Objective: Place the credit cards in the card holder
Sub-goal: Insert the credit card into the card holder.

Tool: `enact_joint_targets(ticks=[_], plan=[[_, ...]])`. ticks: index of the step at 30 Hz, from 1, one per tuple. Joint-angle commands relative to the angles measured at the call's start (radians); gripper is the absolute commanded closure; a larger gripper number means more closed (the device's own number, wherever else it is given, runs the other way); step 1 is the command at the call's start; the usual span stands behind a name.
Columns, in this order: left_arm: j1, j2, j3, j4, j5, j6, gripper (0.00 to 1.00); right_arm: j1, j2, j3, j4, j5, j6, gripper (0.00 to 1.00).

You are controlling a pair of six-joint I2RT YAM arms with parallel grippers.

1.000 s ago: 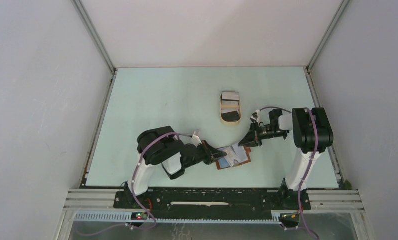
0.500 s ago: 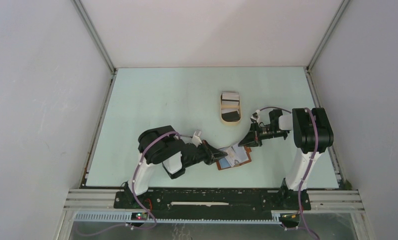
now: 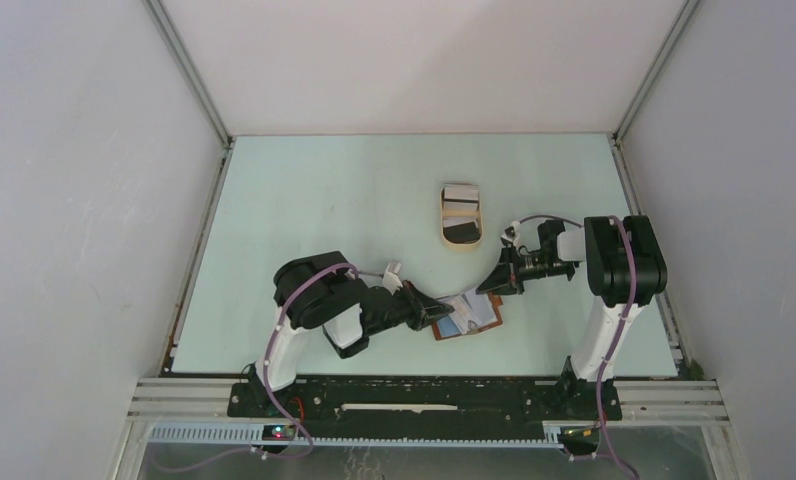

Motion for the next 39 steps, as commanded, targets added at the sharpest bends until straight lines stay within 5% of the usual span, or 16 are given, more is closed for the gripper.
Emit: enact_joint_targets(ticks=[1,25,39], plan=[[-0.003,-0.039,-0.019,0.055,0.044,-0.004,1.0,-0.002,-0.018,-0.007,0.017,-0.051,0.038,0.93],[0.003,0.001,-0.009,0.055,0.117,-0.083,1.0,0.011,-0.03,-0.007,0.025,-0.05,0.037,0.93],[0.023,0.045,0.029,0.055,0.17,0.005,1.0,0.025,-0.02,0.006,0.005,-0.035,0.006,0.9]])
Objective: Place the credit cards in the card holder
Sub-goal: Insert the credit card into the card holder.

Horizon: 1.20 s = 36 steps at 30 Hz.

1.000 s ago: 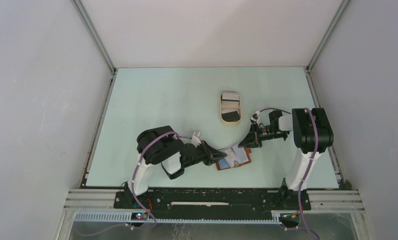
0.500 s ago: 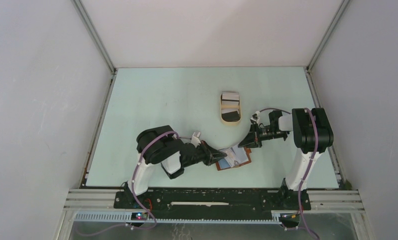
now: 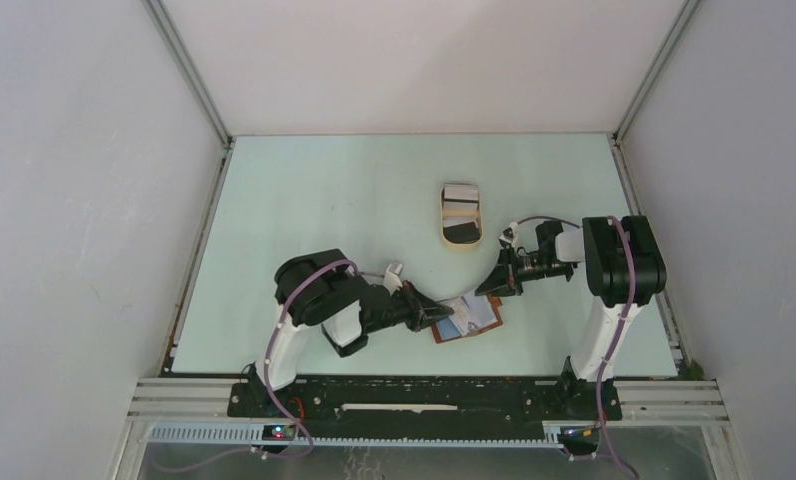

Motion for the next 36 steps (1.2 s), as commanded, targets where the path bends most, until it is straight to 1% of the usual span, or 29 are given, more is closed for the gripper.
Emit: enact_joint_targets(ticks=[1,8,11,15,22,24,29,36], plan=[[0.002,0.032,0.03,0.04,0.083,0.055,0.99,0.013,-0.019,0.019,-0.007,-0.031,-0.01,0.89],[0.019,0.055,0.036,0.039,0.111,0.082,0.98,0.021,-0.033,0.034,-0.034,-0.001,-0.04,0.82],[0.024,0.064,0.047,0.035,0.123,0.083,0.98,0.029,-0.05,0.038,-0.04,0.02,-0.045,0.76],[0.028,0.065,0.053,0.017,0.138,0.082,0.97,0.04,-0.07,0.05,-0.053,0.048,-0.052,0.7],[0.036,0.068,0.048,0.004,0.144,0.092,0.98,0.054,-0.125,0.076,-0.087,0.125,-0.073,0.54],[0.039,0.07,0.048,0.004,0.146,0.096,0.98,0.059,-0.144,0.088,-0.105,0.154,-0.086,0.51],[0.048,0.072,0.049,0.005,0.16,0.113,0.98,0.068,-0.2,0.121,-0.153,0.245,-0.149,0.48],[0.061,0.082,0.061,0.004,0.177,0.131,0.97,0.072,-0.323,0.158,-0.204,0.354,-0.281,0.48]])
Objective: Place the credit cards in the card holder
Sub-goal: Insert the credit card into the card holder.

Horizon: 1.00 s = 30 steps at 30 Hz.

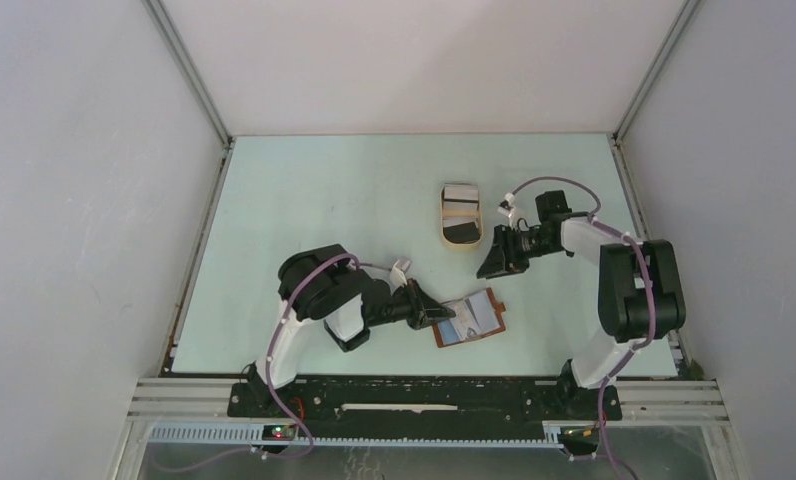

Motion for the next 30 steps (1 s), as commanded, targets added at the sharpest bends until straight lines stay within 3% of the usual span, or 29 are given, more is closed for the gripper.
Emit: enact_joint_targets(ticks=[1,6,10,17,30], plan=[[0.014,0.038,0.017,-0.01,0.03,0.023,0.97,0.012,-0.127,0.04,-0.048,0.079,-0.146,0.49],[0.021,0.05,0.029,-0.014,0.044,0.028,0.97,0.087,-0.21,0.039,-0.13,0.093,-0.306,0.55],[0.027,0.051,0.037,-0.036,0.052,0.034,0.97,0.127,-0.181,0.058,-0.182,0.115,-0.335,0.59],[0.035,0.039,0.048,-0.078,0.067,0.054,0.97,0.158,-0.038,0.094,-0.282,0.2,-0.363,0.8],[0.043,0.052,0.07,-0.109,0.097,0.057,0.96,0.184,0.065,0.12,-0.276,0.332,-0.318,0.88]])
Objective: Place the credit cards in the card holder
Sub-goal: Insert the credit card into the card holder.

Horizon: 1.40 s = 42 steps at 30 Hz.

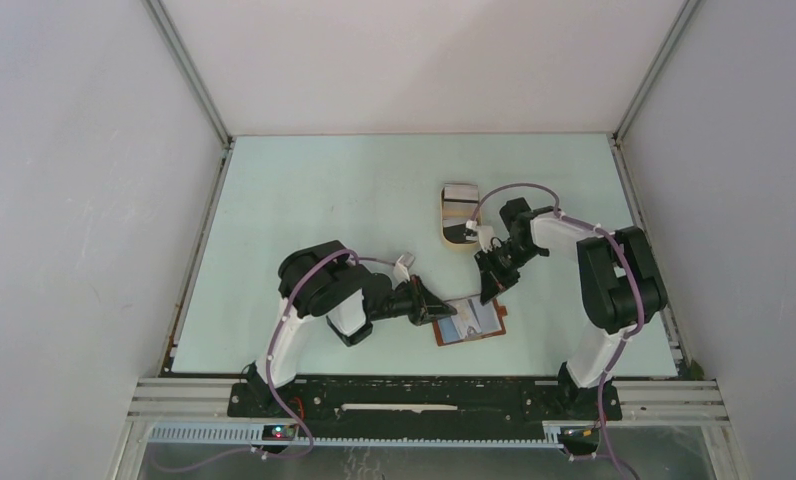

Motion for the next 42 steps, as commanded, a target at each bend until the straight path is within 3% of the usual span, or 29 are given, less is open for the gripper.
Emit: enact_joint_targets(ticks=[1,17,42], plan=[[0.012,0.035,0.026,-0.086,0.032,0.009,0.96,0.002,0.02,0.036,-0.005,0.035,0.006,0.88],[0.016,-0.006,0.001,-0.193,0.069,-0.031,1.0,-0.005,0.014,0.041,-0.01,0.007,0.009,0.88],[0.023,-0.081,0.08,-0.524,0.114,0.016,1.0,0.009,0.03,0.043,-0.001,0.004,0.016,0.86]])
